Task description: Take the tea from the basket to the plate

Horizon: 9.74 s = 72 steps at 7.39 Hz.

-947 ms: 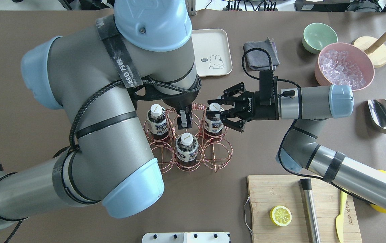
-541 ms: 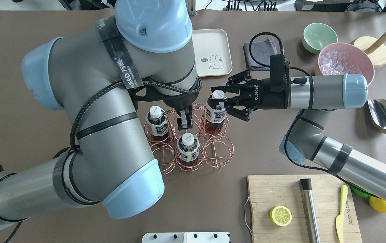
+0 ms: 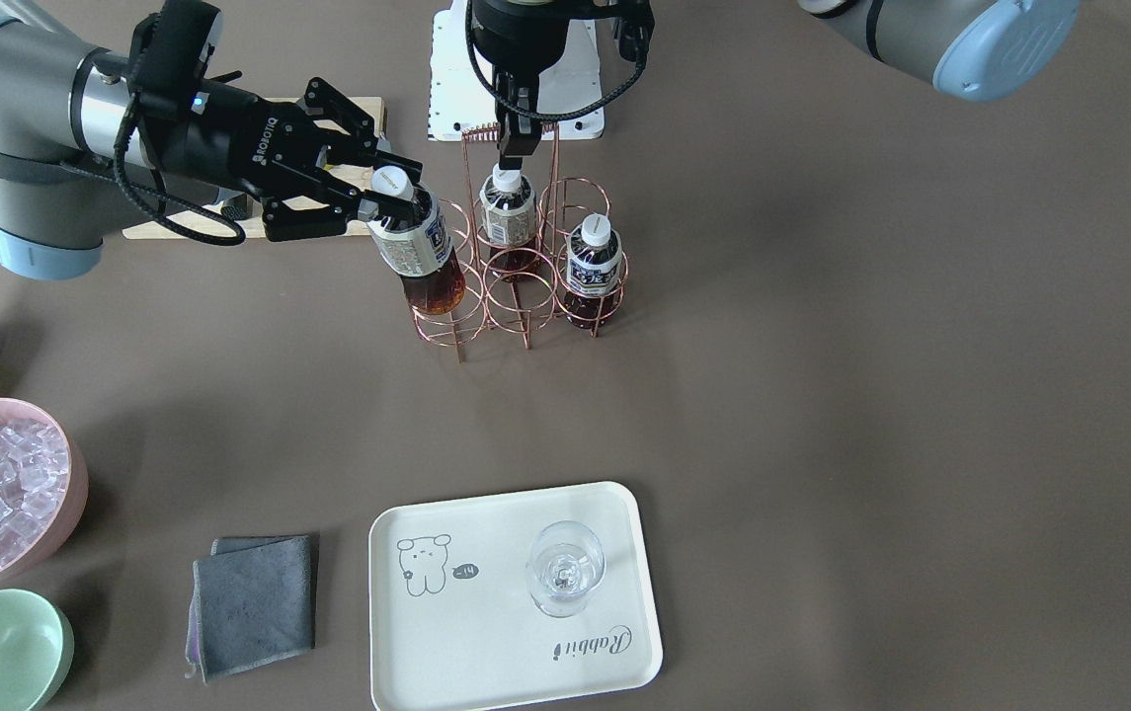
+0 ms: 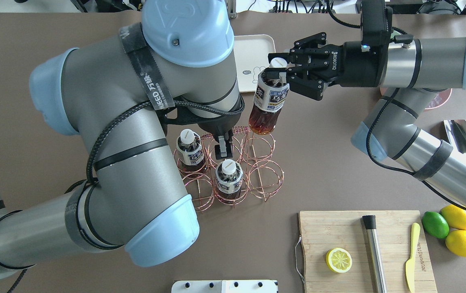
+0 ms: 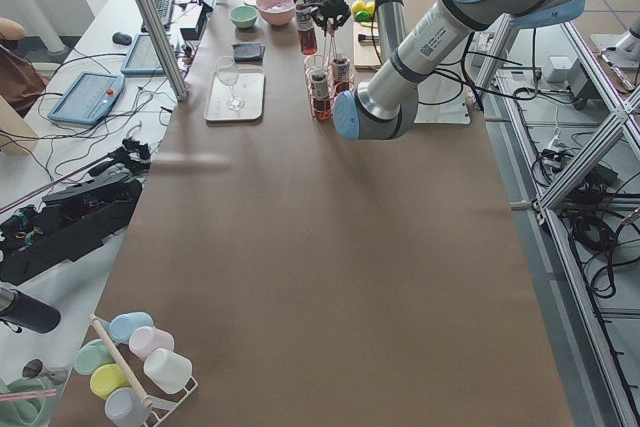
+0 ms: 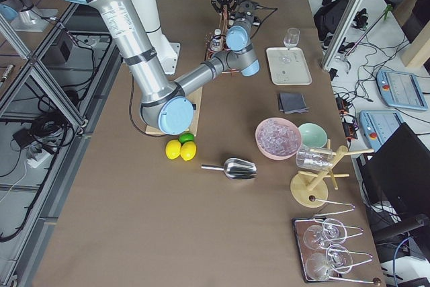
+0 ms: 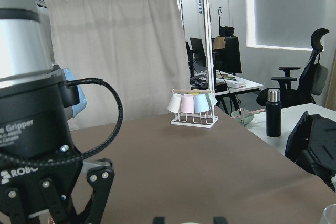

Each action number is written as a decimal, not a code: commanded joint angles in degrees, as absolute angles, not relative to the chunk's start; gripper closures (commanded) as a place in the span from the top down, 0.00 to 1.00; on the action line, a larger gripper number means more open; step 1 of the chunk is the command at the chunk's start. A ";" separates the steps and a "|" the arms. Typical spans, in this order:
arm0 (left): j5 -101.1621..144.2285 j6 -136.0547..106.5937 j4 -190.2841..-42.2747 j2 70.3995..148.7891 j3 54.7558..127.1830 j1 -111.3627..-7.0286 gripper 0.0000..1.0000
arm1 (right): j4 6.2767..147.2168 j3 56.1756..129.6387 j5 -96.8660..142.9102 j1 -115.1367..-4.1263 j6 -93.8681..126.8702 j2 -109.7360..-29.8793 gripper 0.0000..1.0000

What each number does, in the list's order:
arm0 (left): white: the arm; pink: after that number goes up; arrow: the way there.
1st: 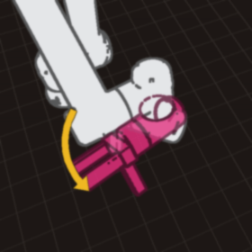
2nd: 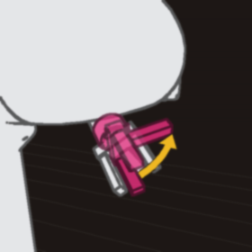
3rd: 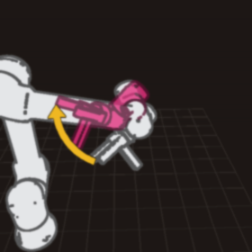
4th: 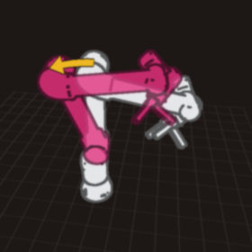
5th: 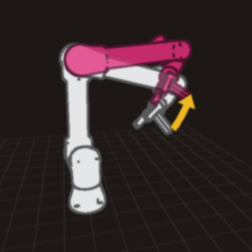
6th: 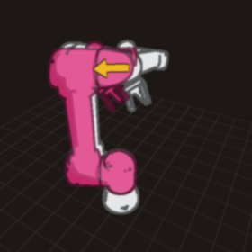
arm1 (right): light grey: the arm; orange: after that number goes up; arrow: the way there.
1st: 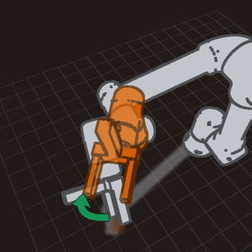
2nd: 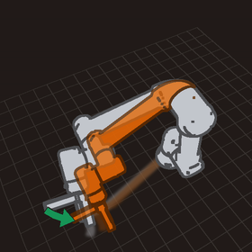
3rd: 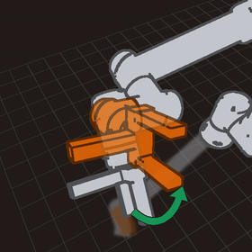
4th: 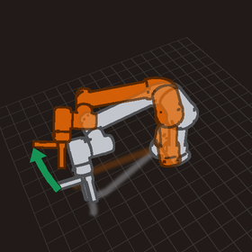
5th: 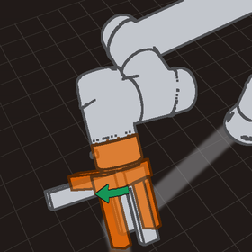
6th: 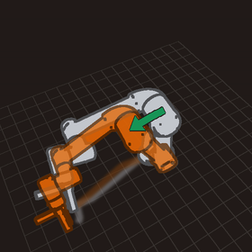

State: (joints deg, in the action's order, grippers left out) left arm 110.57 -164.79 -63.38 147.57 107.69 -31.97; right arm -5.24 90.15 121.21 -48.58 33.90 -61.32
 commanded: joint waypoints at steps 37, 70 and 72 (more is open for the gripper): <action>124.98 -101.69 -86.05 122.43 76.72 -85.25 0.98 | 72.04 82.04 129.45 -63.44 17.13 -60.81 1.00; 134.38 -2.46 -94.83 82.53 97.82 -89.03 0.97 | 91.05 84.64 129.64 -85.96 6.33 -85.87 1.00; 134.38 -2.46 -94.83 82.44 97.91 -89.03 0.98 | 91.05 84.38 129.64 -85.96 6.33 -85.96 1.00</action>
